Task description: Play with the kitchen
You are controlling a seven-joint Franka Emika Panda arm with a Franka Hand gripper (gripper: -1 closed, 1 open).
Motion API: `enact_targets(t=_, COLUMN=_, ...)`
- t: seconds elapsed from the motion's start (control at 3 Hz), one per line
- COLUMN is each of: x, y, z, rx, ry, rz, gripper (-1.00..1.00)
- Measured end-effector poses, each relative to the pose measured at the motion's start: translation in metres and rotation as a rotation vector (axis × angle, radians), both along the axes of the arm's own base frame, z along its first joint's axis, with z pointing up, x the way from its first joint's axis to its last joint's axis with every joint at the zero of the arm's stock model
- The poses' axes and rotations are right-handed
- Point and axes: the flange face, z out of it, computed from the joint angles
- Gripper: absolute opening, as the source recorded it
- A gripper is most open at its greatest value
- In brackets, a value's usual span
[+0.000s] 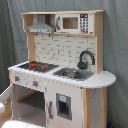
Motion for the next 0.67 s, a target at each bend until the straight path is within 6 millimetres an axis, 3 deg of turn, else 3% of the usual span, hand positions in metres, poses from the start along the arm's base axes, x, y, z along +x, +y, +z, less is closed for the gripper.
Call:
enact_targets(t=0.33, x=0.000, y=-0.012, z=0.025, rx=0.033, ry=-0.007, rz=-0.003, gripper=1.00)
enact_targets(t=0.67, x=-0.035, y=0.028, z=0.023, rx=0.029, ry=-0.014, rz=0.096, gripper=1.00)
